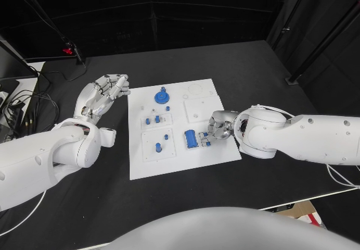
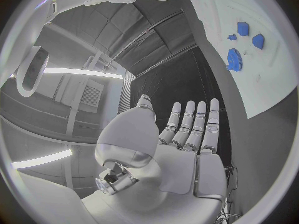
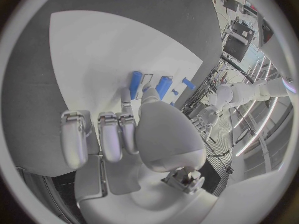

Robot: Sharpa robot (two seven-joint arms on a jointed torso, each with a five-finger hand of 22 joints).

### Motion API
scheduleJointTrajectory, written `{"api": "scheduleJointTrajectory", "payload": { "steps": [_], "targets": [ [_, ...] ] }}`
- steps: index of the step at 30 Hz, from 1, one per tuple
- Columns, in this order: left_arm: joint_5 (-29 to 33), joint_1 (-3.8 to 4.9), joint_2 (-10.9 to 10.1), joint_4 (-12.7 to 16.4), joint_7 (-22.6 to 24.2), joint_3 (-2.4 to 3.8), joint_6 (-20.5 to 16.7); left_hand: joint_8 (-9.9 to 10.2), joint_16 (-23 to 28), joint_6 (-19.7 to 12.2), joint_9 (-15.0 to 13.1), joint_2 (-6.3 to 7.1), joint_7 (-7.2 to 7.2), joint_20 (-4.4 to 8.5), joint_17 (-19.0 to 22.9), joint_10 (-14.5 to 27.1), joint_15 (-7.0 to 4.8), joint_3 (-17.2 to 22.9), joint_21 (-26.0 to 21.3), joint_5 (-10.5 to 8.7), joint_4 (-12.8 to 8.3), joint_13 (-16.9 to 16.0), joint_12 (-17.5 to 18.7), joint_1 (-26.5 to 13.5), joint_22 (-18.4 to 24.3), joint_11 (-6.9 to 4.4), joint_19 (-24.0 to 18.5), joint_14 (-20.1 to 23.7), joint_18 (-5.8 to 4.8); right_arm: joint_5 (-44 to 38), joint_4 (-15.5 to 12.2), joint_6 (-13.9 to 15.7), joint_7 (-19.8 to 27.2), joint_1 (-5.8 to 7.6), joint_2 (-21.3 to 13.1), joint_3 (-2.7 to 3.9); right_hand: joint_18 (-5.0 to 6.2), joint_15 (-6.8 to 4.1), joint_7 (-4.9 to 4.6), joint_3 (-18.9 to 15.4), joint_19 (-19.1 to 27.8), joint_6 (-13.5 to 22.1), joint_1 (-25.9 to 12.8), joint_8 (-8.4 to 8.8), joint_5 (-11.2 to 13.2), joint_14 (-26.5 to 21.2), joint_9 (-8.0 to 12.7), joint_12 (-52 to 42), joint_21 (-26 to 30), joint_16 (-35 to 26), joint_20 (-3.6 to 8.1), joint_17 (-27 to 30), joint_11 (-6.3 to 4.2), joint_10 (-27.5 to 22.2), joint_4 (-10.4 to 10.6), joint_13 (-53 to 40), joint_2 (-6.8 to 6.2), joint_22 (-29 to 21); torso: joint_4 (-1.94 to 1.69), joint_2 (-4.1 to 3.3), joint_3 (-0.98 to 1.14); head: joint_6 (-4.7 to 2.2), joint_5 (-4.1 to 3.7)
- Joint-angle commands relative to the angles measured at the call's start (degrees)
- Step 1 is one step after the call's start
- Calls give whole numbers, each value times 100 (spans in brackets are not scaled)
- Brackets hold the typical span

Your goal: Assemble the parts on the task board

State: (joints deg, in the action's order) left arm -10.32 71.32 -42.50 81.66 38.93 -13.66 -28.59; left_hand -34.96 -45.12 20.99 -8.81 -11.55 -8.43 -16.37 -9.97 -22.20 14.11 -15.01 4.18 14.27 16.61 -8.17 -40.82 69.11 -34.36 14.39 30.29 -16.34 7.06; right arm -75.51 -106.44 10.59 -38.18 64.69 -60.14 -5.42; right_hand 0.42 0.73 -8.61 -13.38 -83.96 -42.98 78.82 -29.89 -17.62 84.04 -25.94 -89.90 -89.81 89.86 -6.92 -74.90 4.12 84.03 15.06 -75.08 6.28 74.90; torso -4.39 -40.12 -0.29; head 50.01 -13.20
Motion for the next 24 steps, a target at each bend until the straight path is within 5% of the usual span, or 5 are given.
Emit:
{"api": "scheduleJointTrajectory", "payload": {
  "steps": [1, 24],
  "targets": [
    [0, 7, 3, 6, 174, 6, 44, -21, -9, -39, 5, -18, -827, -18, 6, 44, -16, -40, 1, 38, 5, 6, -25, 55, 8, 4, -3, 35, -94, 30, 46, -230, -99, -38, 30, -41, -42, 50, -1, 24, -604, 65, 17, 205, 30, 596, 498, -10, -19, 14, -39, -1510, 60, 597, -26, -1492, 22, 1510, 2, -1, 1, -1, -4],
    [0, 7, 4, 3, 161, 6, 49, -25, -15, -40, 11, -20, -827, -18, 14, 44, -16, -43, 1, 41, 6, 13, -31, 56, 10, 4, -4, 35, -94, 169, 28, 17, 37, -65, 1, -57, -42, 133, -86, 591, -604, 115, 550, 687, 328, 596, 1142, -10, -19, 14, -134, -1510, 154, 597, -563, -1492, -37, 1510, 2, 0, 0, -1, -10]
  ]
}}
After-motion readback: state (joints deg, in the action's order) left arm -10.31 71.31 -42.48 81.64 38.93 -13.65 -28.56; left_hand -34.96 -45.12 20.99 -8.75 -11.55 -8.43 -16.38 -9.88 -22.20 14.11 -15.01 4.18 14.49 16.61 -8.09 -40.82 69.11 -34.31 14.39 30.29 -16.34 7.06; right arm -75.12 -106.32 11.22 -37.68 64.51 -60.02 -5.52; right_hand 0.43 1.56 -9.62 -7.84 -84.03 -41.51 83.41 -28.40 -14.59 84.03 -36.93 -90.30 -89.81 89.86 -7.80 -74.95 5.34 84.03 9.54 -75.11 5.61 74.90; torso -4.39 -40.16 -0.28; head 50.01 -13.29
